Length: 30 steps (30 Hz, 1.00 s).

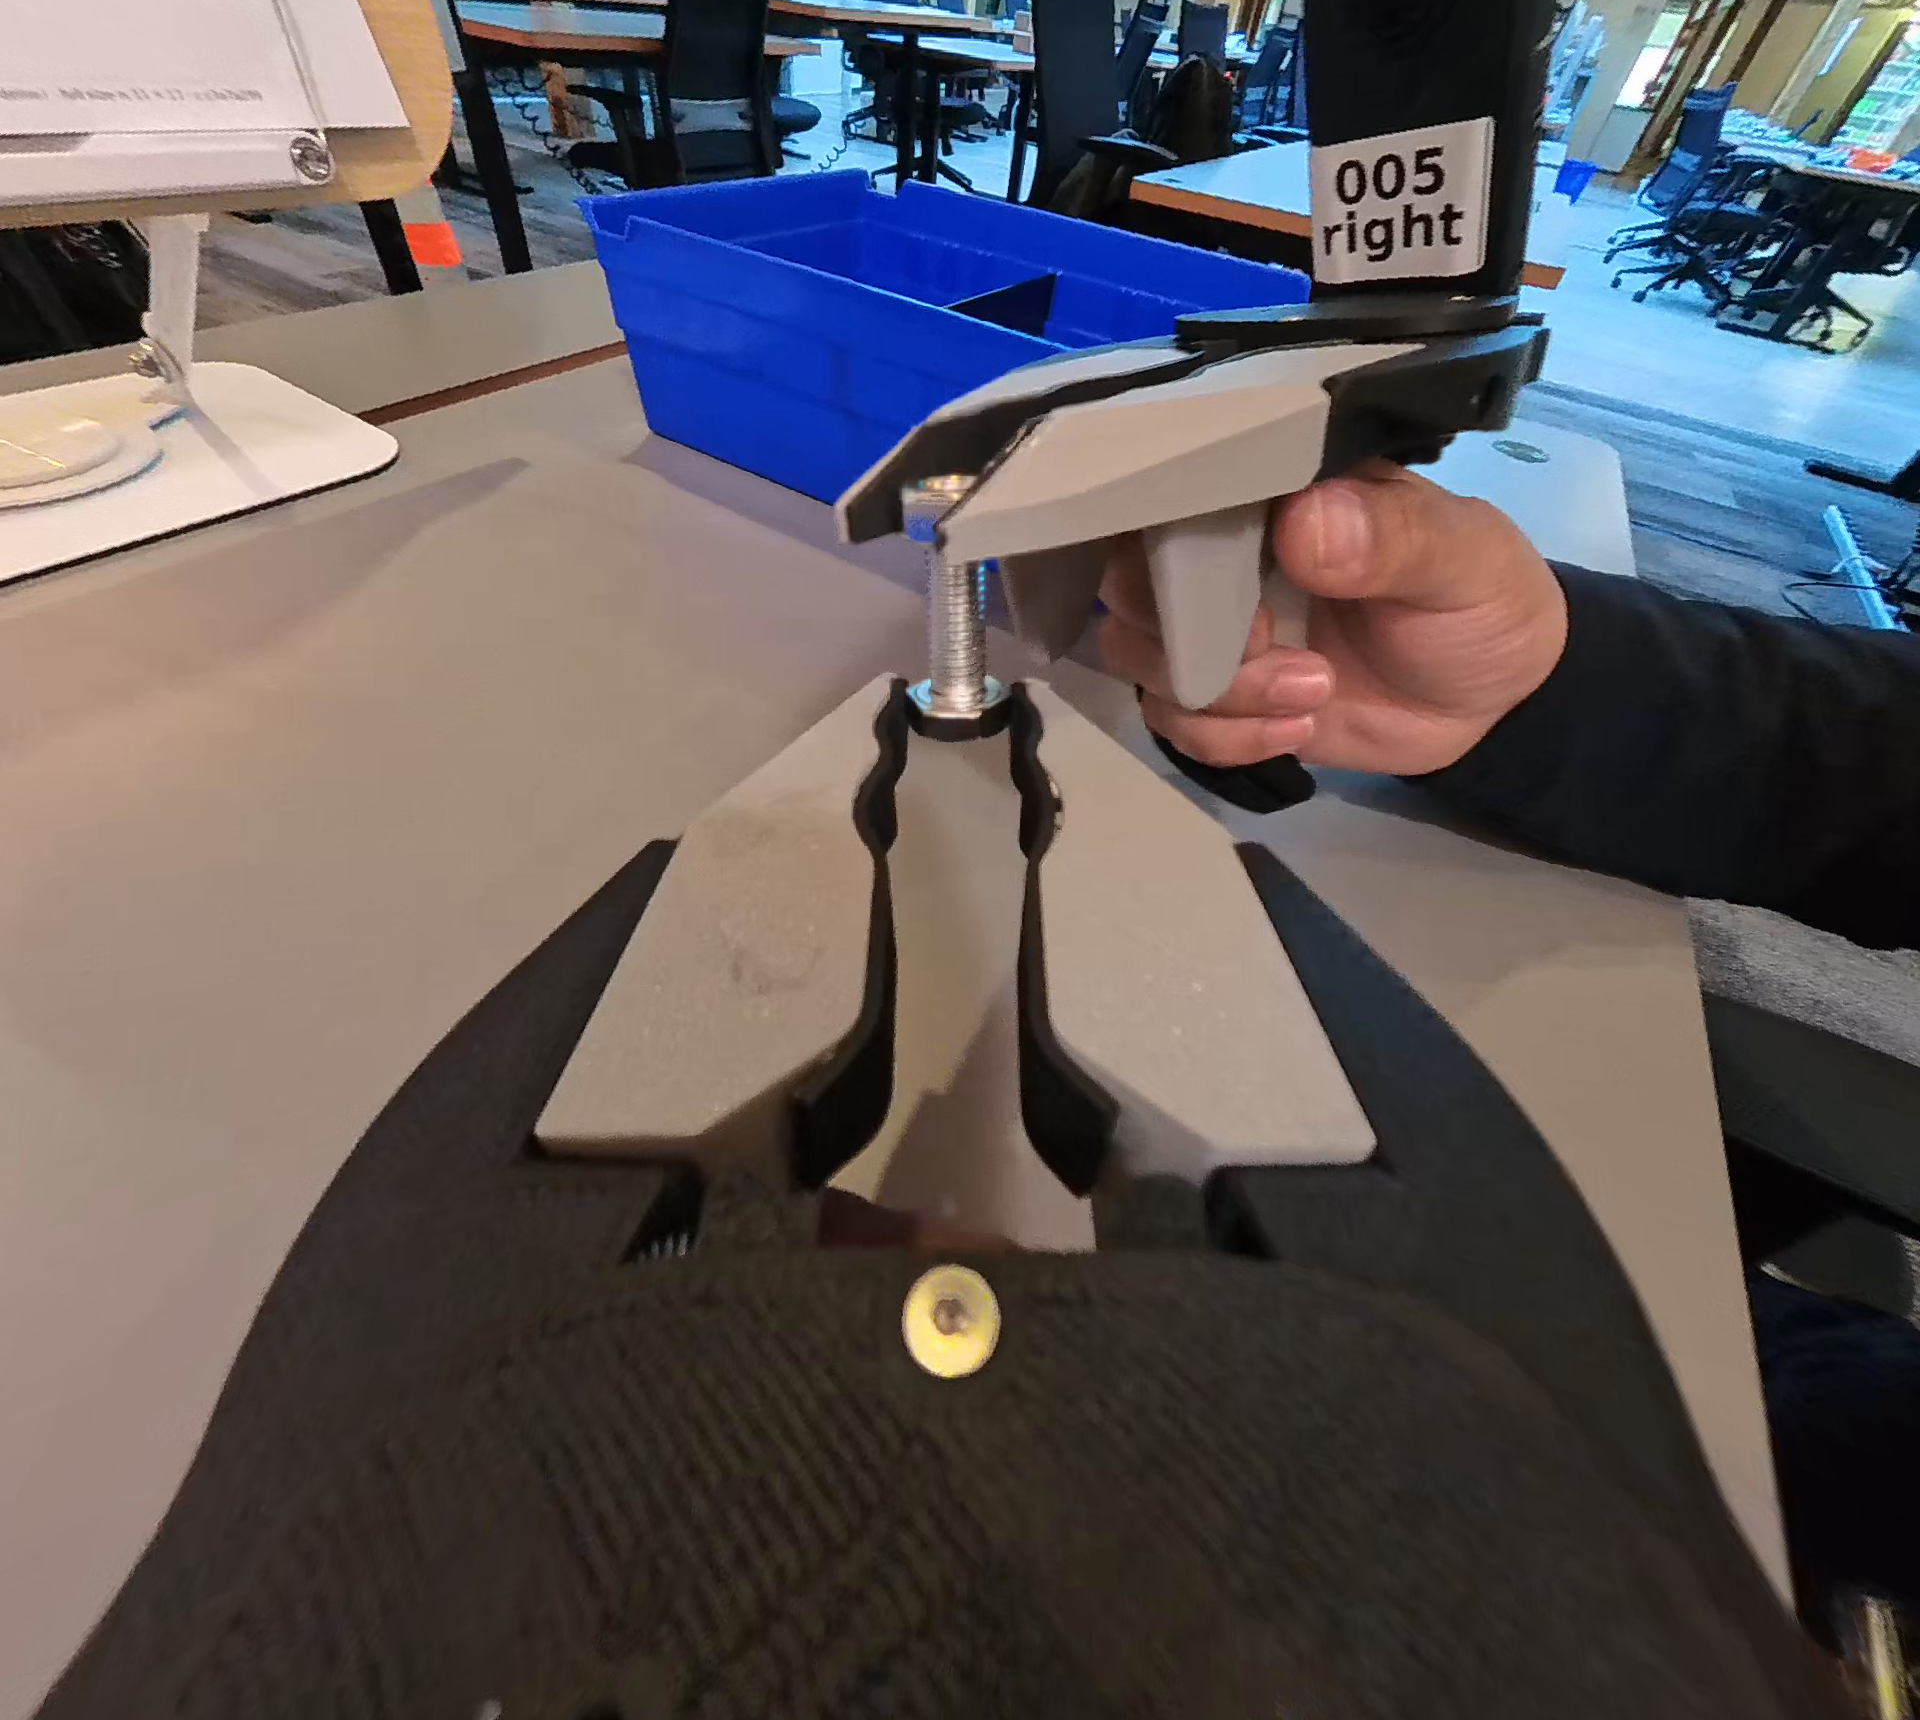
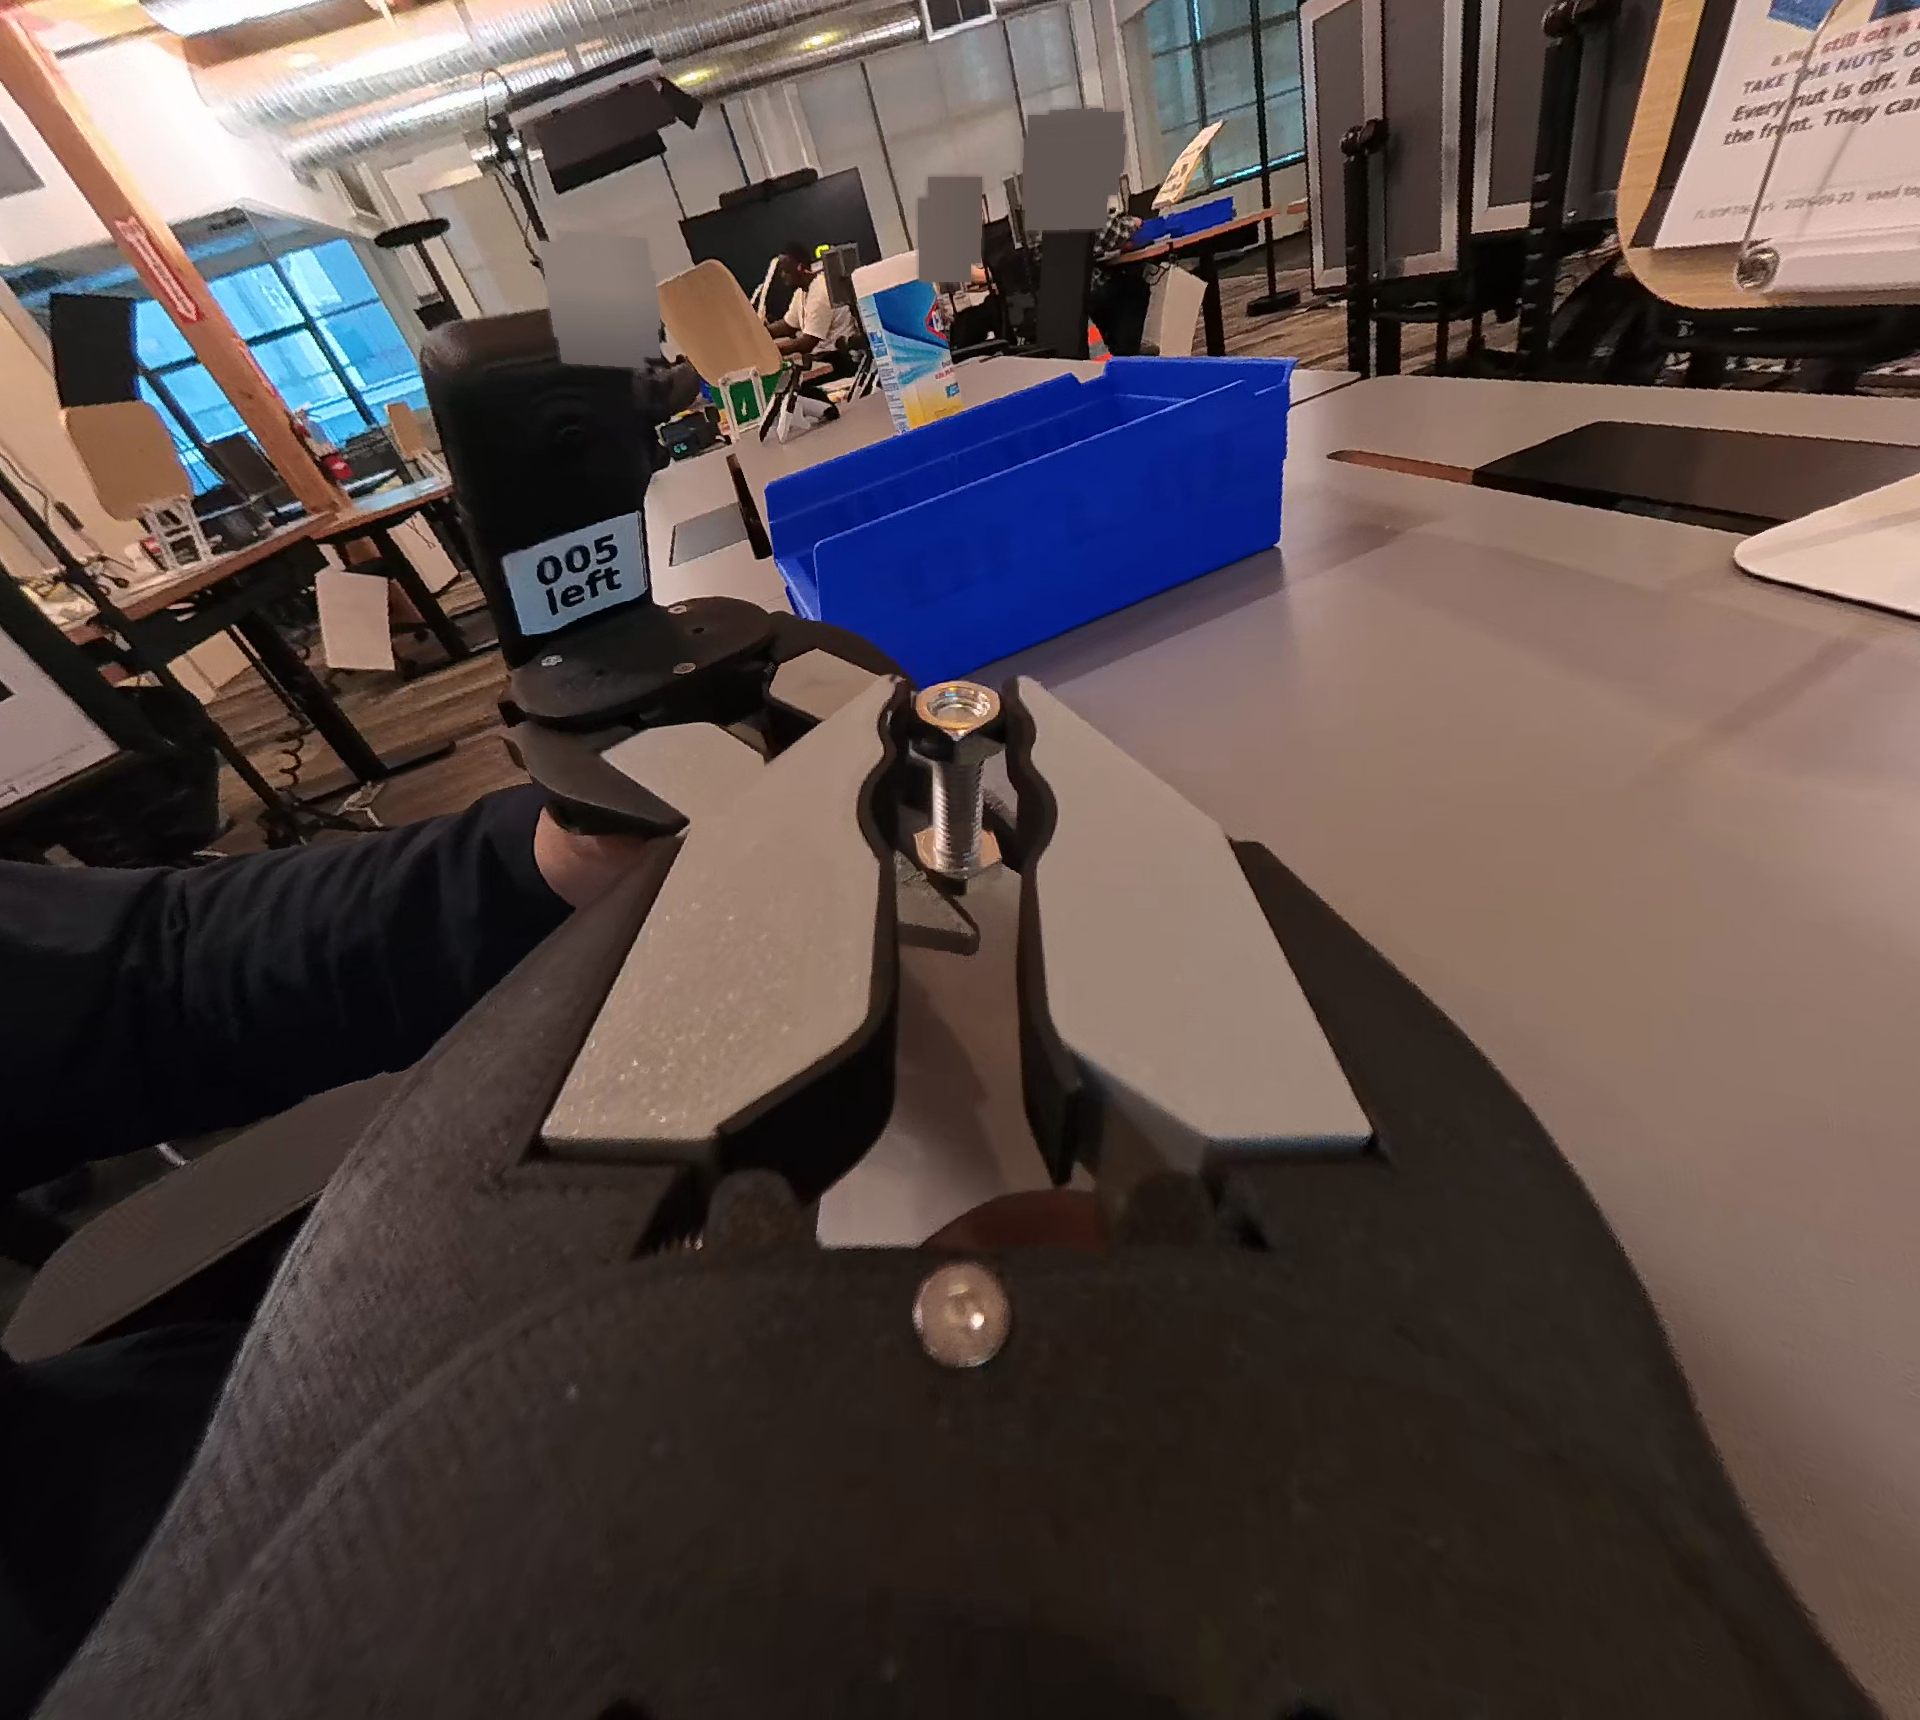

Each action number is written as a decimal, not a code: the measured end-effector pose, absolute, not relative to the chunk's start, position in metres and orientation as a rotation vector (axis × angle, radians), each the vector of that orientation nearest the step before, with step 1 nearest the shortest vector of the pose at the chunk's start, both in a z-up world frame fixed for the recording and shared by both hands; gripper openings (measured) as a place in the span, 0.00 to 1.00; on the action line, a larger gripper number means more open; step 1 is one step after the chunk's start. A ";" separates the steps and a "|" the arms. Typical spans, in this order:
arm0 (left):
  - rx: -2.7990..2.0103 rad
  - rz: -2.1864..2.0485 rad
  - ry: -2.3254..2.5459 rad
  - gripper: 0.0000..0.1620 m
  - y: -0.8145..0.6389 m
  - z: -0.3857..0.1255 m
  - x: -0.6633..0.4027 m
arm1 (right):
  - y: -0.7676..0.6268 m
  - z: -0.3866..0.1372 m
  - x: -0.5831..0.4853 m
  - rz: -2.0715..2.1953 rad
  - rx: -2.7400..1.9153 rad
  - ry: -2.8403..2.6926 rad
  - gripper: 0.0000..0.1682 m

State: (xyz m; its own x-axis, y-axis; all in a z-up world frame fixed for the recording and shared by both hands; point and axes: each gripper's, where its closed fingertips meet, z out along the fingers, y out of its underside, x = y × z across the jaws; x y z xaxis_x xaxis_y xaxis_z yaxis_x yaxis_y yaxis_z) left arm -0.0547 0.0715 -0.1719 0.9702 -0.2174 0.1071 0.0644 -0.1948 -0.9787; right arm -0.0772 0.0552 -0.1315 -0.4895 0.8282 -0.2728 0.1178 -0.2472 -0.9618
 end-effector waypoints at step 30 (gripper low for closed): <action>-1.757 -0.241 0.133 0.11 0.072 -0.174 -0.052 | 0.052 -0.135 -0.078 1.758 -1.150 -1.516 0.09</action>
